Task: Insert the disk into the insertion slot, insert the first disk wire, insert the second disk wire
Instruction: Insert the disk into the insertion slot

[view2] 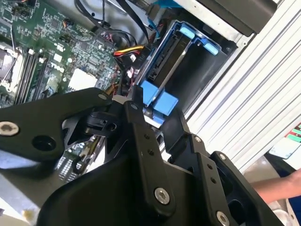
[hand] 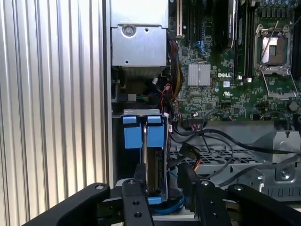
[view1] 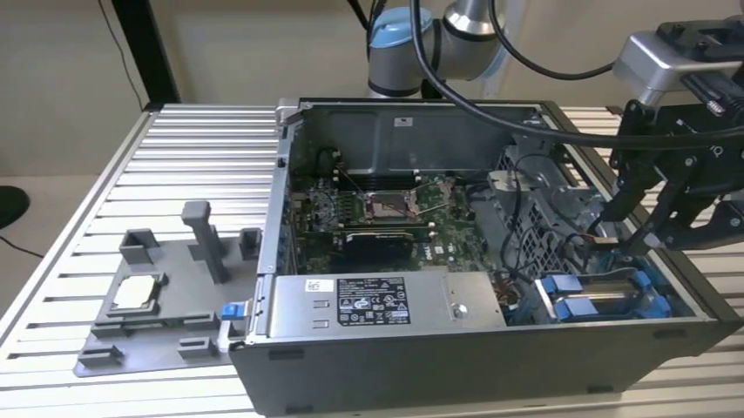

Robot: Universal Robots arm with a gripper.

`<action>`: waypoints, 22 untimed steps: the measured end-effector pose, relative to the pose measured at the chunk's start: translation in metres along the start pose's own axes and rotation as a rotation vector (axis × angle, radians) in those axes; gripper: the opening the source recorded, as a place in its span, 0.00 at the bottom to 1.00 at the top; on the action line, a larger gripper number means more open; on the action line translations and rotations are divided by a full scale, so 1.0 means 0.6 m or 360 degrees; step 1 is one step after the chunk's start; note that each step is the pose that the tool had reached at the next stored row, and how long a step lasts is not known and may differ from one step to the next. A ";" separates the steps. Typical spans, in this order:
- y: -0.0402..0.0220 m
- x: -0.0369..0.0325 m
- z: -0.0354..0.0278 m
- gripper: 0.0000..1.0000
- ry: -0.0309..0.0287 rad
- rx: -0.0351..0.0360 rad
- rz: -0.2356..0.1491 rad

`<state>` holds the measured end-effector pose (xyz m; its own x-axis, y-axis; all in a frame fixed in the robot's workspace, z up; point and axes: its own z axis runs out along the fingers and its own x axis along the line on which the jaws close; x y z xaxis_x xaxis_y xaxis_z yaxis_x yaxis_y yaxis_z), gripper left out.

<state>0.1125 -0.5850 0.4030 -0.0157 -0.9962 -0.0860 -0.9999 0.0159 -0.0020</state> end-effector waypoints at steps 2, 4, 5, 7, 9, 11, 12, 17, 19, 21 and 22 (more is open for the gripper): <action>-0.005 -0.004 0.004 1.00 -0.00031 0.0001 0.0000; -0.011 -0.008 0.008 1.00 -0.00049 0.0002 0.0000; -0.014 -0.011 0.010 1.00 -0.00063 0.0002 0.0000; -0.019 -0.017 0.014 1.00 -0.00083 0.0003 -0.0001; -0.020 -0.021 0.020 1.00 -0.00087 0.0004 0.0000; -0.021 -0.024 0.027 1.00 -0.00090 0.0004 0.0000; -0.021 -0.025 0.030 1.00 -0.00091 0.0004 0.0000; -0.022 -0.029 0.046 1.00 -0.00092 0.0004 0.0000; -0.022 -0.031 0.052 1.00 -0.00091 0.0004 0.0000; -0.022 -0.032 0.058 1.00 -0.00090 0.0004 0.0000; -0.022 -0.033 0.061 1.00 -0.00089 0.0004 0.0000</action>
<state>0.1263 -0.5626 0.3683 -0.0154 -0.9957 -0.0916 -0.9999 0.0158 -0.0043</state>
